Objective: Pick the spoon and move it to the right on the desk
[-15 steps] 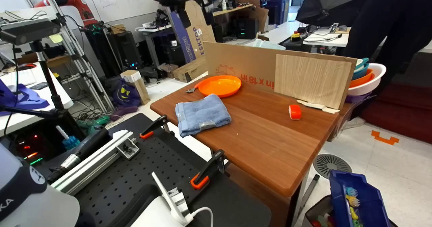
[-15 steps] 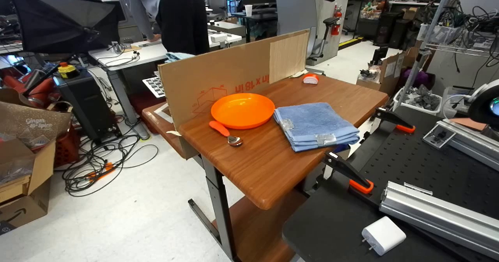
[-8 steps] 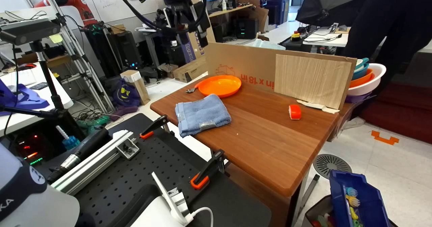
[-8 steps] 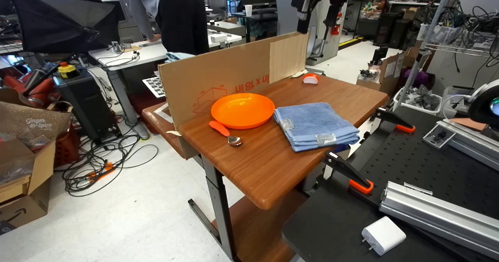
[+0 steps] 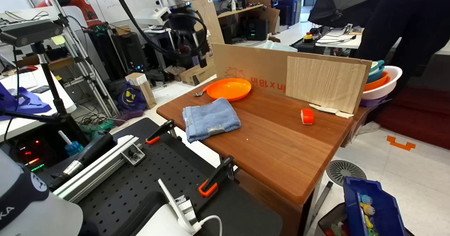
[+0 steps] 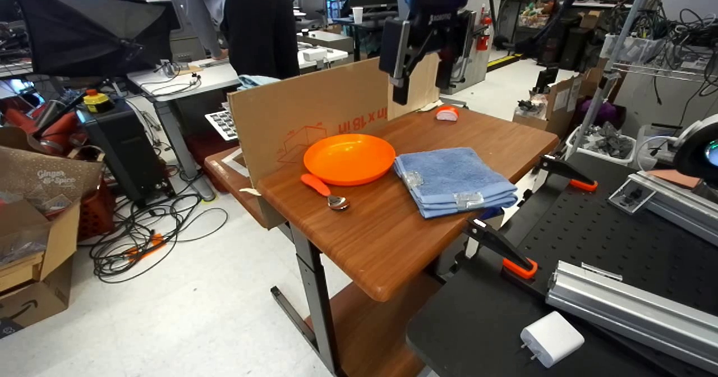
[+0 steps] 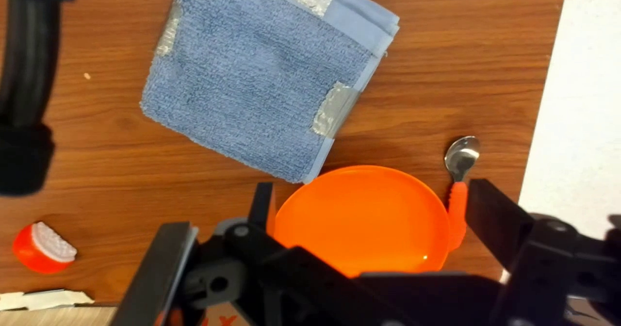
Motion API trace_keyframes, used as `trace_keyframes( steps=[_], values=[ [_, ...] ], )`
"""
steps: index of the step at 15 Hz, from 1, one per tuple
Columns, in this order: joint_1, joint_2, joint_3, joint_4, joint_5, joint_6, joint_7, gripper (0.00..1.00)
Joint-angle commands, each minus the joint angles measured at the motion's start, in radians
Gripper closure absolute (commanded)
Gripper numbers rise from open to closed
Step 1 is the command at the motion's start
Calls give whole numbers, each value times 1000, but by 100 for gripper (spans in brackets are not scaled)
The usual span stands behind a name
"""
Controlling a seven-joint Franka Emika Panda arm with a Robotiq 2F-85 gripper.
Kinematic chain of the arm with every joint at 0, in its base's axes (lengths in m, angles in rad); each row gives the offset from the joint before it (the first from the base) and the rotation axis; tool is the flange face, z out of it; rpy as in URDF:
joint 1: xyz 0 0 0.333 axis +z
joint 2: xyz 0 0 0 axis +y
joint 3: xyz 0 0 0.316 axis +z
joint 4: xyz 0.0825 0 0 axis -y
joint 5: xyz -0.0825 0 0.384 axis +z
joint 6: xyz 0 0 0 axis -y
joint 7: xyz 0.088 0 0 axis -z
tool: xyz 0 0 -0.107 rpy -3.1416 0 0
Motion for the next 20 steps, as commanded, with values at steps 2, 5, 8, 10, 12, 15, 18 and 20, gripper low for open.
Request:
trace_keyframes(
  steps=[2,5,8,10,12,15,18,20],
  values=[
    [37,118,8,79,9,9,45,0],
    [72,200,7,131,0,3,84,0],
    [104,266,2,178,13,-4,109,0],
    [122,313,-5,215,9,0,125,0],
    [137,353,-14,253,5,6,144,0],
    [163,419,-30,316,-4,6,173,0],
    [191,471,-46,359,-9,3,191,0],
    [210,504,-60,389,-9,1,201,0]
  ],
)
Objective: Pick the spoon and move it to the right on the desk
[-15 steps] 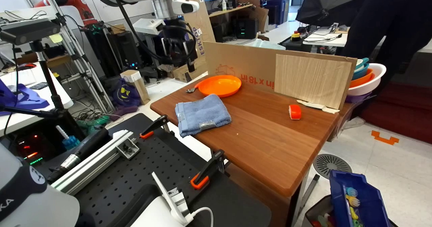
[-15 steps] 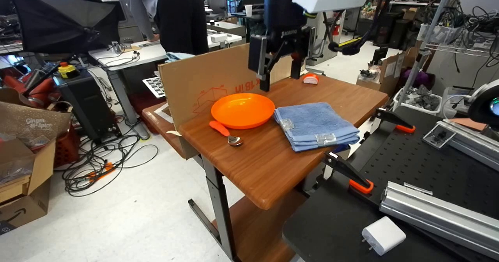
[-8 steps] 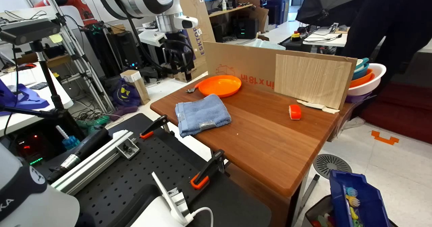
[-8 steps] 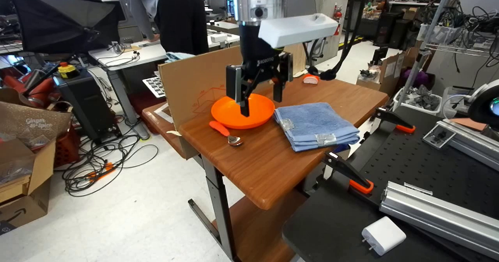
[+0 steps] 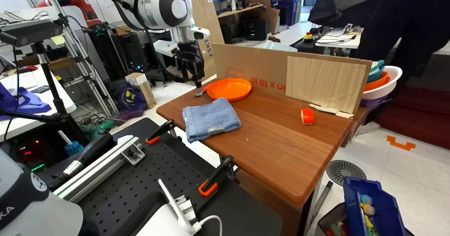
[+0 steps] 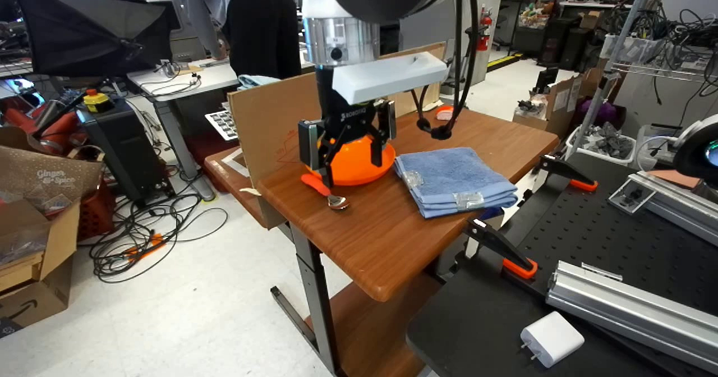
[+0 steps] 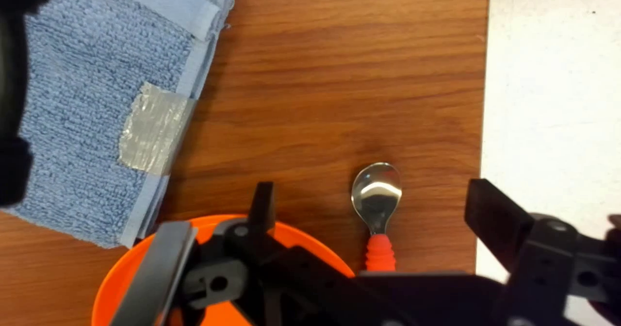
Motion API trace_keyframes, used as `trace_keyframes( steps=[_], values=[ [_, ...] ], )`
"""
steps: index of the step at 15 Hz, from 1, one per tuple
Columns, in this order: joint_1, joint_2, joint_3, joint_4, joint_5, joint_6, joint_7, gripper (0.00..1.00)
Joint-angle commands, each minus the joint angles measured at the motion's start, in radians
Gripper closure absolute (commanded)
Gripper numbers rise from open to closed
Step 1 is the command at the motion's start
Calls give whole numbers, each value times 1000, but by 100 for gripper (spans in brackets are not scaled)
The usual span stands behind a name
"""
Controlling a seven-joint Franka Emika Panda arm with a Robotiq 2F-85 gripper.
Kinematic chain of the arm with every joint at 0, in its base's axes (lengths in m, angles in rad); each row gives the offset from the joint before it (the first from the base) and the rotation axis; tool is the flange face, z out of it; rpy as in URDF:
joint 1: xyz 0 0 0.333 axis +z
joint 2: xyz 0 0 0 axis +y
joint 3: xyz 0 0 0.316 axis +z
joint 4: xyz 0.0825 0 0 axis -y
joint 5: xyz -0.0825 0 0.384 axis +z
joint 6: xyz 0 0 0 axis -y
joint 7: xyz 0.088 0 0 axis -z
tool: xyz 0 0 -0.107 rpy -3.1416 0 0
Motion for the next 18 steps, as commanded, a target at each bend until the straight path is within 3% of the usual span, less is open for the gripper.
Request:
trace_keyframes(
  steps=[1,18],
  values=[
    [50,64,-46,68,-10,-2,31,0],
    [126,228,-85,263,-3,-34,28,0]
  ],
)
